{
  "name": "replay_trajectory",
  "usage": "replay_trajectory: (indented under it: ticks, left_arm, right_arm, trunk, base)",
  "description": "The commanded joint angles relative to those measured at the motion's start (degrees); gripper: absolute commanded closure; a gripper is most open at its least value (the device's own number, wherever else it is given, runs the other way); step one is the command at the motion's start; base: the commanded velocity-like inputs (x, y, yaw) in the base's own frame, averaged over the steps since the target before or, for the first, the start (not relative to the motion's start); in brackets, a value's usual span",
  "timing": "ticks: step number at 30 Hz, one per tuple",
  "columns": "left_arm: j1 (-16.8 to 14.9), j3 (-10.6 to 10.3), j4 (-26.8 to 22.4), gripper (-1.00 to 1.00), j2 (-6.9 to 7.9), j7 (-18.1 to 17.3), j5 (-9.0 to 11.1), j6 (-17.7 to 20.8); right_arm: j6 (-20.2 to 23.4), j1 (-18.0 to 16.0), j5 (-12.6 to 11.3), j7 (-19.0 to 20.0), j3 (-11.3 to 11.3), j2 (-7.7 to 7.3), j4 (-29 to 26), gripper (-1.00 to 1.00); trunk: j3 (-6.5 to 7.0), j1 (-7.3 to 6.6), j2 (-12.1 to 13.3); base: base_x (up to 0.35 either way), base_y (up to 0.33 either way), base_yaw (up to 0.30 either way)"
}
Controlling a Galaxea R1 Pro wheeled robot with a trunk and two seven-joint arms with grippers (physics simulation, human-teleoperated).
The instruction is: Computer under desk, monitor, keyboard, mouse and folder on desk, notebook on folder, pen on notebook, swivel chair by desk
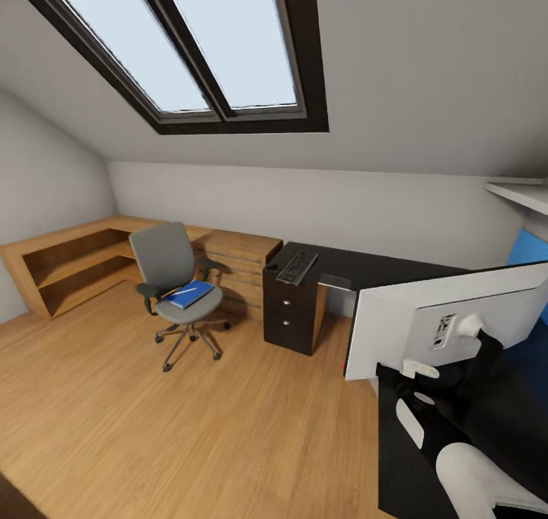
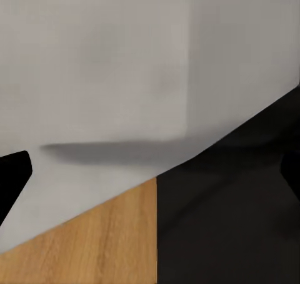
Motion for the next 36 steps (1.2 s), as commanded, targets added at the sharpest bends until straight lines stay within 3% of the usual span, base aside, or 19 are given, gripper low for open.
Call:
replay_trajectory:
  ticks: [1, 7, 16, 28, 36]
  left_arm:
    - [0.0, -0.7, 0.0, -1.0, 0.07, 0.3, 0.6, -0.3]
    - [0.0, -1.0, 0.0, -1.0, 0.06, 0.3, 0.6, -0.3]
    - [0.0, -1.0, 0.0, -1.0, 0.11, 0.4, 0.6, -0.3]
    - [0.0, -1.0, 0.0, -1.0, 0.11, 0.4, 0.5, -0.3]
    - [0.0, -0.9, -0.2, -1.0, 0.12, 0.7, 0.7, -2.9]
  right_arm:
    - [-0.3, 0.0, -0.6, 0.0, 0.1, -0.01, 0.0, -1.0]
    - [-0.3, 0.0, -0.6, 0.0, 0.0, -0.01, 0.2, -1.0]
    - [-0.3, 0.0, -0.5, 0.0, 0.0, -0.01, 0.3, -1.0]
    - [-0.4, 0.0, -0.5, 0.0, 0.1, -0.01, 0.3, -1.0]
    - [-7.5, 0.0, 0.2, 0.0, 0.1, -0.12, 3.1, -1.0]
  trunk:
    - [-0.05, 0.04, -0.1]
    - [-0.05, 0.04, -0.1]
    - [-0.05, 0.04, -0.1]
    - [-0.05, 0.04, -0.1]
    - [-0.05, 0.04, -0.1]
  base:
    - [0.08, 0.0, 0.0]
    - [0.02, 0.0, -0.028]
    - [0.0, 0.0, -0.232]
    - [-0.184, 0.018, -0.25]
    - [-0.01, 0.001, -0.266]
